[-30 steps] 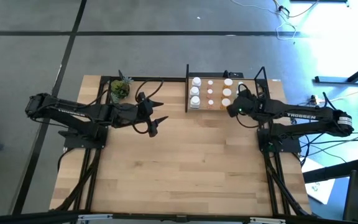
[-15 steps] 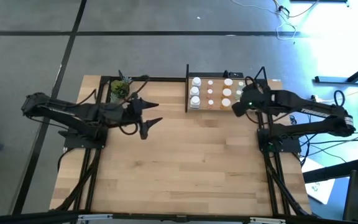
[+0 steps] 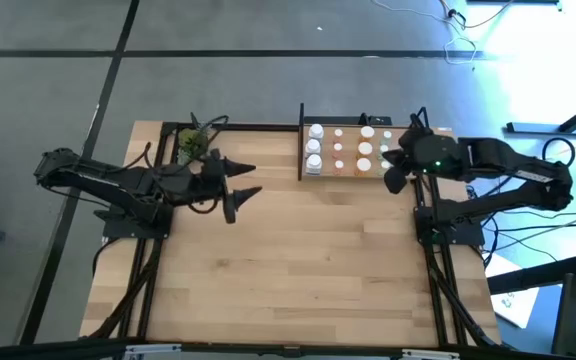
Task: Pick and place medicine bottles onto shelf by color
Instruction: Return to Home Position
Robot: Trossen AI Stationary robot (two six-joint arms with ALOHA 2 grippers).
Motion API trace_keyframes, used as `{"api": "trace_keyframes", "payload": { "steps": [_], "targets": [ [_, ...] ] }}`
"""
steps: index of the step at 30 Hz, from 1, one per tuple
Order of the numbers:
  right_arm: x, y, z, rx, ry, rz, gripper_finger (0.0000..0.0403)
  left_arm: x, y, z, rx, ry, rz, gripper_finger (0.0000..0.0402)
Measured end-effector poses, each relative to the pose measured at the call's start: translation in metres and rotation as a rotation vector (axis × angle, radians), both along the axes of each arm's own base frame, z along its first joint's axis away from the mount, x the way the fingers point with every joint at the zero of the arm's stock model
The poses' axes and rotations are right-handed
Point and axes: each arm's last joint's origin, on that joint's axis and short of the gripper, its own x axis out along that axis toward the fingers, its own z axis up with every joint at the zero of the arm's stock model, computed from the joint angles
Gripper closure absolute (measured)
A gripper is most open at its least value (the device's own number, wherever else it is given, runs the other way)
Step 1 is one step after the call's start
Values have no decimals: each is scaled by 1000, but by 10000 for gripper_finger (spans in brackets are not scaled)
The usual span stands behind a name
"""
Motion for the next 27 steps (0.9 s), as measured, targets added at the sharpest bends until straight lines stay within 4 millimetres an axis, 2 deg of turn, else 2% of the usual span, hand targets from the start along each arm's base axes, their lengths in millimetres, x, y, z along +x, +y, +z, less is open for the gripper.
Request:
{"api": "trace_keyframes", "payload": {
  "steps": [2,6,15,18,21,27],
  "targets": [
    [-1,4,8,-2,-28,24,396,-1,2,1,-74,-36,68,126],
    [-4,9,19,-6,-66,65,395,-1,5,1,-98,-61,169,159],
    [-19,16,38,-28,-129,157,398,-9,7,8,-20,-66,196,290],
    [-34,17,44,-35,-168,225,397,-22,8,12,12,-48,170,338],
    [-55,17,47,-40,-229,274,400,-45,10,17,16,-32,135,386],
    [-93,21,34,-37,-454,477,401,-88,13,20,-34,-16,49,399]
  ]
}}
